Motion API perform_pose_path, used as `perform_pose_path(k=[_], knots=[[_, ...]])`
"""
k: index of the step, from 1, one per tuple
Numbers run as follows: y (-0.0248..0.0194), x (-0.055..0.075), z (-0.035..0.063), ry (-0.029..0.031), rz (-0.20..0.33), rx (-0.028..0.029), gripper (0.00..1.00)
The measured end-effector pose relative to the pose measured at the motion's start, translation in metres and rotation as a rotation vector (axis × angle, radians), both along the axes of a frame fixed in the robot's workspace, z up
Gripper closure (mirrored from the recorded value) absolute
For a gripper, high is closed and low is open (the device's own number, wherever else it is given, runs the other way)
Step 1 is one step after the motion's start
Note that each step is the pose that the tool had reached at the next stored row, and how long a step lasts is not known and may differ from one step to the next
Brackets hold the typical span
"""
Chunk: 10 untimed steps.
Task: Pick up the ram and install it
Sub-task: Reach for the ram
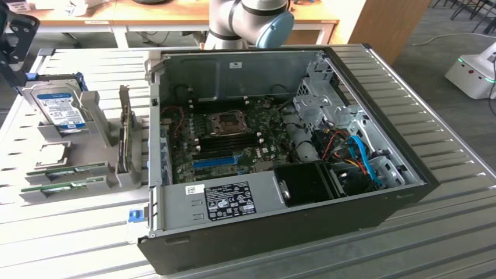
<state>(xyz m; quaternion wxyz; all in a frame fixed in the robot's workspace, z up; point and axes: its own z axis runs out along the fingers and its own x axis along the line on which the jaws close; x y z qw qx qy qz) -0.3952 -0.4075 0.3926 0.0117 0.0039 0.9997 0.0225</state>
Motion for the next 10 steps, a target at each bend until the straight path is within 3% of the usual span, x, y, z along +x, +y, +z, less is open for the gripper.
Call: perform_pose_path(k=[10], knots=[[-0.0105, 0.0001, 0.0000, 0.0000, 0.000, -0.0001, 0.89]])
